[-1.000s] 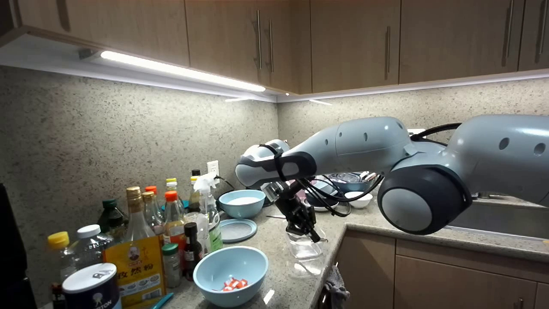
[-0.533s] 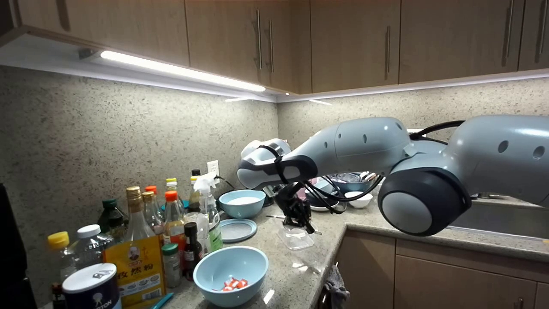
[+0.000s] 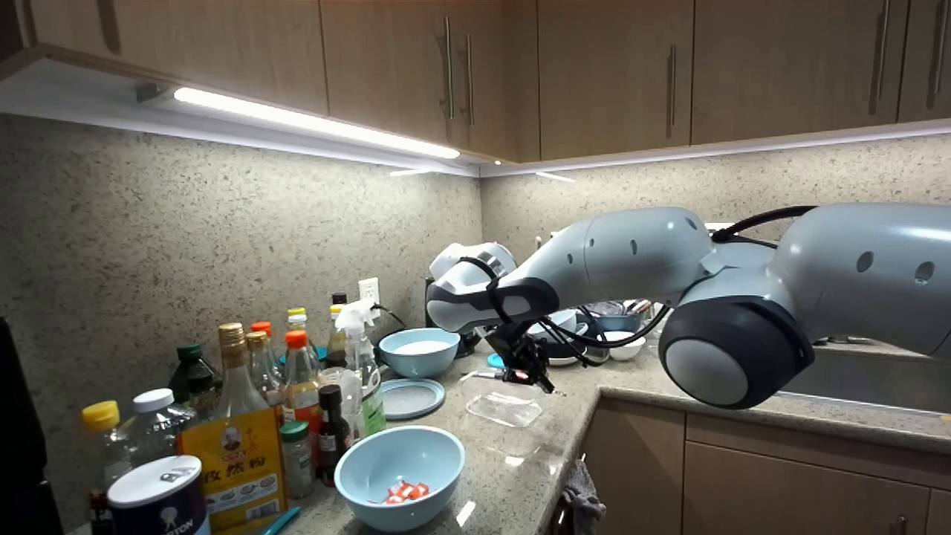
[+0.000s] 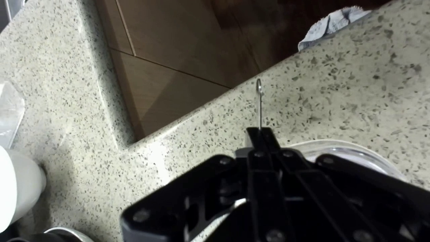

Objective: Use the spoon to stir in the transparent bowl

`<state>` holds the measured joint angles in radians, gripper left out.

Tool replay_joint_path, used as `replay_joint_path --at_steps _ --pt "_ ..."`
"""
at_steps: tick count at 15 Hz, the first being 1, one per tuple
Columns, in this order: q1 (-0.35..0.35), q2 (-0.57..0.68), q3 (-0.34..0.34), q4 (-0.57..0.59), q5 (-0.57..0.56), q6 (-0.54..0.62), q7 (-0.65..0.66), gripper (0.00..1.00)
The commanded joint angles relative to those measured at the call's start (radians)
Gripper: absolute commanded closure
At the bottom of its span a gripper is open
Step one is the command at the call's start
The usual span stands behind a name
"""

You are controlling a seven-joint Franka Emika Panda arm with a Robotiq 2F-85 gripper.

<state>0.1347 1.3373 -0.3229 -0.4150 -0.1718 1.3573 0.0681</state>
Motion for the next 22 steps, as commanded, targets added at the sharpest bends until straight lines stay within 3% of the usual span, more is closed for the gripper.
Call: replay_joint_path --at_steps 1,5,9,10,14,16,17,22 --pt "0.012 -0.027 -0.017 -0.035 -0.005 -0.036 0.043 0.99" --pt "0.058 -0.040 -0.038 -0.006 -0.022 -0.118 0.038 0.99" --pt "0.101 -0.040 -0.053 0.031 -0.011 -0.276 0.064 0.99" --pt "0.096 -0.048 0.005 0.019 -0.059 -0.323 0.088 0.99" --pt "0.064 -0.035 0.069 0.019 -0.055 -0.469 0.057 0.99" --pt "0.034 -0.021 0.096 0.042 -0.047 -0.475 0.053 0.99" --pt "0.056 -0.013 0.090 0.052 -0.071 -0.458 0.065 0.98" --pt "0.031 -0.017 0.106 0.043 -0.065 -0.454 0.064 0.99"
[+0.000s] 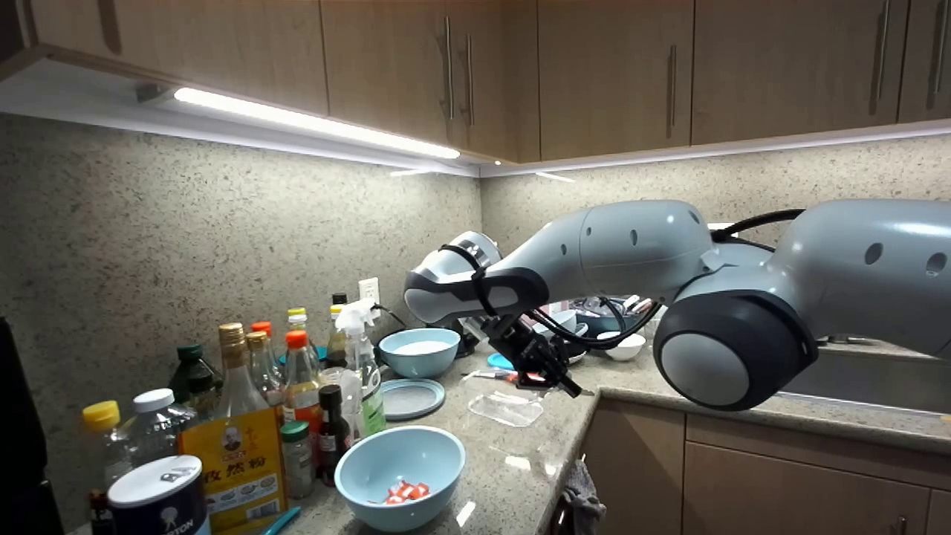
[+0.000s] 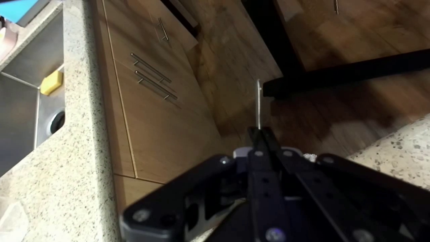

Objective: Use the spoon to stir in the transparent bowl

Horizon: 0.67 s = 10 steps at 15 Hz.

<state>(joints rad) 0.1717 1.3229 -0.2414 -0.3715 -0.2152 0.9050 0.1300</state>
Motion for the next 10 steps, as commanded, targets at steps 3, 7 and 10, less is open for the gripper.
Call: replay_joint_path --at_steps 3,7,10 --pt "-0.001 -0.005 0.030 -0.014 -0.031 -0.023 -0.035 0.99" --pt "0.013 -0.023 0.009 -0.069 -0.018 -0.012 -0.048 0.99" --pt "0.019 -0.025 0.005 -0.084 -0.024 -0.006 -0.064 0.99"
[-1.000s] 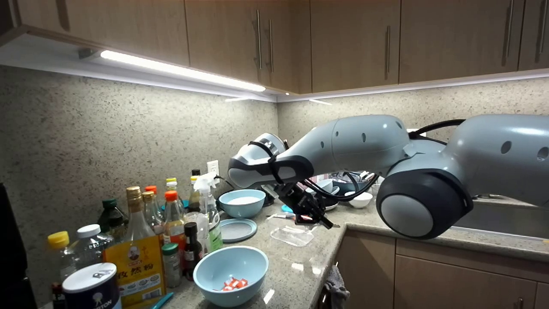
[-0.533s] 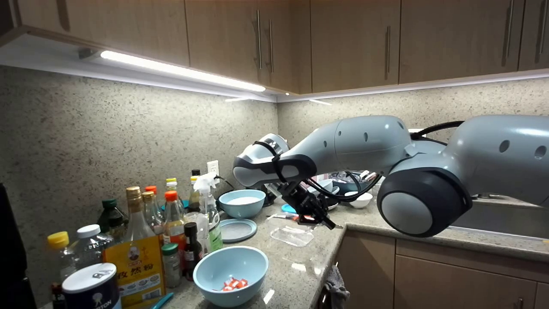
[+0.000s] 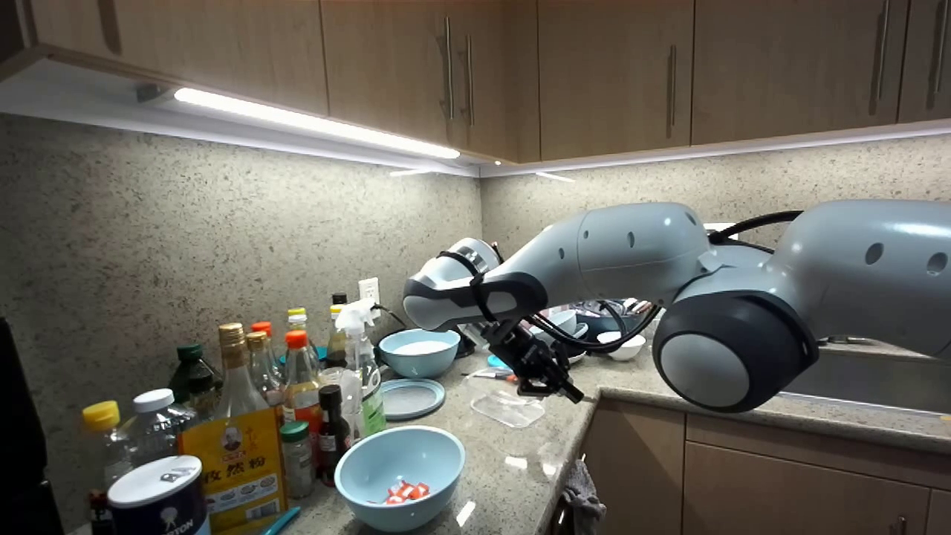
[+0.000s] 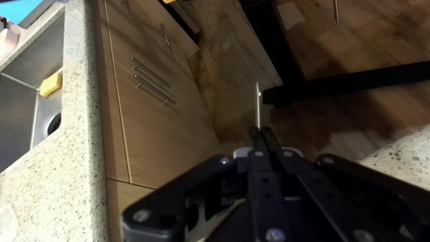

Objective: Use the spoon to stir in the transparent bowl

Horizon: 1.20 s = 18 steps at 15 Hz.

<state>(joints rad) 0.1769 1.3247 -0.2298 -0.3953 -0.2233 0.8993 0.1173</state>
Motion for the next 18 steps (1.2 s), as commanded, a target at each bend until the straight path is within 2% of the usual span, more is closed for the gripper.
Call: replay_joint_path --at_steps 1,5,9,12,18 --pt "0.016 -0.025 -0.008 -0.062 -0.020 0.008 -0.060 0.99" --pt "0.033 -0.014 -0.030 -0.038 -0.037 0.080 -0.049 0.99" --pt "0.071 -0.013 -0.073 -0.003 -0.080 0.263 0.018 0.99" --pt "0.084 -0.022 -0.097 -0.026 -0.086 0.349 0.055 0.99" --pt "0.082 -0.018 -0.152 -0.066 -0.088 0.375 0.055 0.99"
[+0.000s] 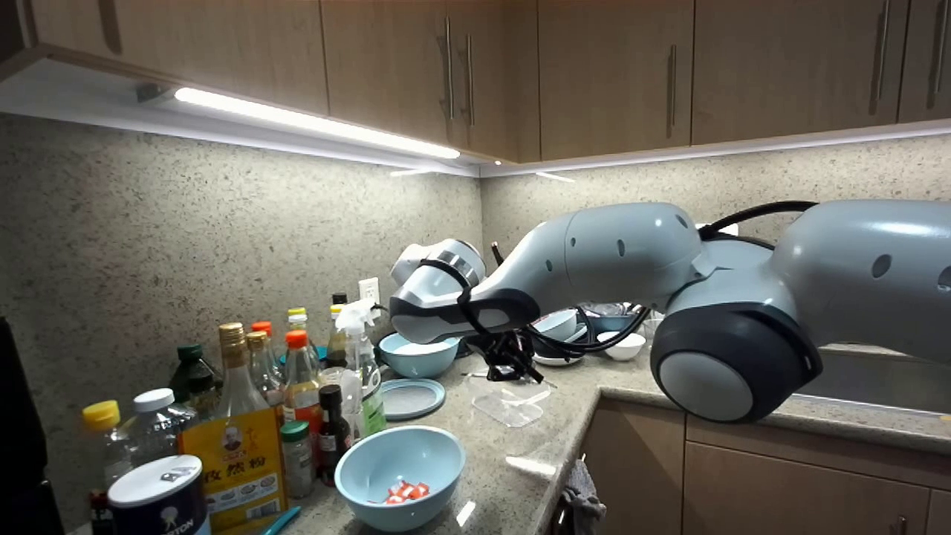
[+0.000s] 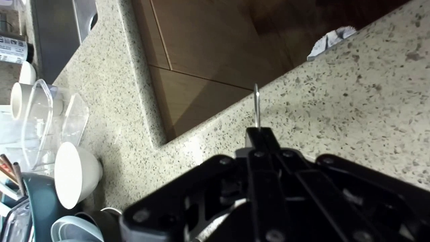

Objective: Use the spoon to stir in the transparent bowl

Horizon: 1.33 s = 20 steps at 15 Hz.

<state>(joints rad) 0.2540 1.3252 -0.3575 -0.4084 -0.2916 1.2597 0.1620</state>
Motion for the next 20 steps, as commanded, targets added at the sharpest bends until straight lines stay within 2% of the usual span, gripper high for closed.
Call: replay_joint_path --at_steps 1,10,11,12,13,14,20 --pt "0.005 -0.016 -0.031 -0.056 -0.019 0.012 -0.003 0.99" --pt "0.005 0.014 -0.062 -0.056 -0.016 0.008 -0.044 0.99" --pt "0.004 0.014 -0.064 -0.055 -0.015 0.007 -0.039 0.94" --pt "-0.039 0.077 -0.010 0.081 -0.061 -0.052 -0.050 0.72" --pt "-0.001 0.011 -0.056 -0.052 -0.022 0.004 -0.039 0.69" --pt "-0.004 0.010 -0.052 -0.051 -0.023 0.005 -0.037 0.68" --pt "-0.003 0.006 -0.064 -0.049 -0.023 -0.001 -0.028 0.31"
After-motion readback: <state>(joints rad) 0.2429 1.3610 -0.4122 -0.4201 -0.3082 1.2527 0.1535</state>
